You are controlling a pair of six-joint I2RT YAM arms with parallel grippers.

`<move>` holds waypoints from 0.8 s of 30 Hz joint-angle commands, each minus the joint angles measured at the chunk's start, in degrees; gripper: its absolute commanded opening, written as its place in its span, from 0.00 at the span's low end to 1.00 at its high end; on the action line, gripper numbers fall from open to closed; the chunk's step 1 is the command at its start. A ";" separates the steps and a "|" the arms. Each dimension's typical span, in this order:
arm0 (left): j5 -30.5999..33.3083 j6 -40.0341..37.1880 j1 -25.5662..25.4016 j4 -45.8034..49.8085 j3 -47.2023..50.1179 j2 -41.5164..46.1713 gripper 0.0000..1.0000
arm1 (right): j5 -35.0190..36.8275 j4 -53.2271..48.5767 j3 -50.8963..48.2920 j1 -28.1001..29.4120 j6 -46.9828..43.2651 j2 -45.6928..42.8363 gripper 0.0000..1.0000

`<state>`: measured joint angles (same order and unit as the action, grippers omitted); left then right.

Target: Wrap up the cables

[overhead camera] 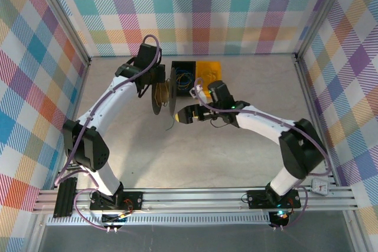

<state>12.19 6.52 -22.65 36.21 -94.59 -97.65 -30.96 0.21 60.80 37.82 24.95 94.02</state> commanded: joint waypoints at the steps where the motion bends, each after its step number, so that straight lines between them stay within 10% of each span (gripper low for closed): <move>1: -1.53 3.16 0.86 -2.45 -4.27 1.00 0.00 | 2.15 3.19 2.21 1.54 5.55 2.80 0.99; 17: 2.23 4.11 0.59 -4.92 -2.36 2.02 0.00 | 2.10 12.45 4.03 6.47 17.99 12.73 0.87; 24: 3.03 4.02 0.59 -5.17 -2.75 1.55 0.00 | 0.94 13.12 4.42 7.17 18.91 13.91 0.56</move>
<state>14.20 9.45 -22.31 35.59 -95.68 -97.78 -28.34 10.87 63.42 44.64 42.96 107.68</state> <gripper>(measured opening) 0.108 0.581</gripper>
